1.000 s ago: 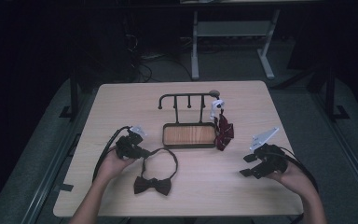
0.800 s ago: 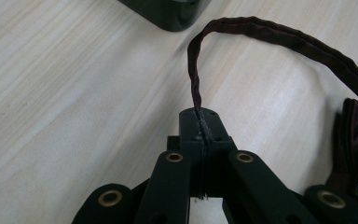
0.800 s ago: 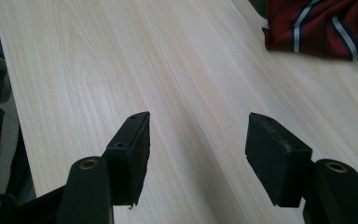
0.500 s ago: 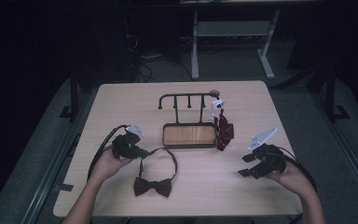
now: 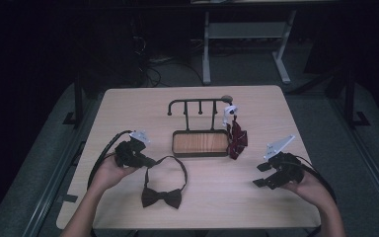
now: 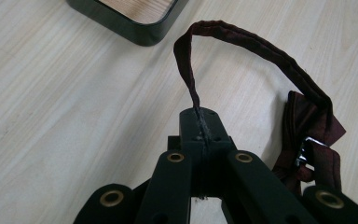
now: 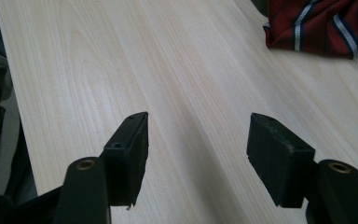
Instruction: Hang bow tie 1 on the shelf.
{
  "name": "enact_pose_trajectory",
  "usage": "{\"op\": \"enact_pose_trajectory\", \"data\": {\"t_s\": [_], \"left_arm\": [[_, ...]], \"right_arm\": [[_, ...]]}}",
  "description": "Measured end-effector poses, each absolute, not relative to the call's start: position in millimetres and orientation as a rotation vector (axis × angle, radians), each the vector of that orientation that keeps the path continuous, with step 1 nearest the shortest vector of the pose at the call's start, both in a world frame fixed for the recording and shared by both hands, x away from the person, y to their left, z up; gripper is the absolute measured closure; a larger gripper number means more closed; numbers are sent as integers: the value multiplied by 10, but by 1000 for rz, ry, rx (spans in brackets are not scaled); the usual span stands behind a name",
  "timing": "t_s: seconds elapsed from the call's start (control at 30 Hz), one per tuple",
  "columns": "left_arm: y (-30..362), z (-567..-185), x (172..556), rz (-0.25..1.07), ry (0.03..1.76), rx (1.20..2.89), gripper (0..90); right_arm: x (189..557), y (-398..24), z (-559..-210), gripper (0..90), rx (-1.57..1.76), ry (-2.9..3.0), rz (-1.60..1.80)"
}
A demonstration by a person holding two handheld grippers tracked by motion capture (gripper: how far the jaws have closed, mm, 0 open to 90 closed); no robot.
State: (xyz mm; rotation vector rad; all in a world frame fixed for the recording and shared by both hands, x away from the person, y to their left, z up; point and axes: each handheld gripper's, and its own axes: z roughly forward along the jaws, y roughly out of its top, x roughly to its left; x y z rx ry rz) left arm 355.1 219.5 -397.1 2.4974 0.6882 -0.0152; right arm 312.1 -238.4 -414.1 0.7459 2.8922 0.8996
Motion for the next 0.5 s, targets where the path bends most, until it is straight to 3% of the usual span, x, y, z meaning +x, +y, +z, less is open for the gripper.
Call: {"op": "enact_pose_trajectory", "data": {"t_s": [0.5], "left_arm": [[2168, -3723, 3537, -24, 636, 2531, 898]], "right_arm": [[3113, -2401, -4122, 379, 739, 2889, 898]]}}
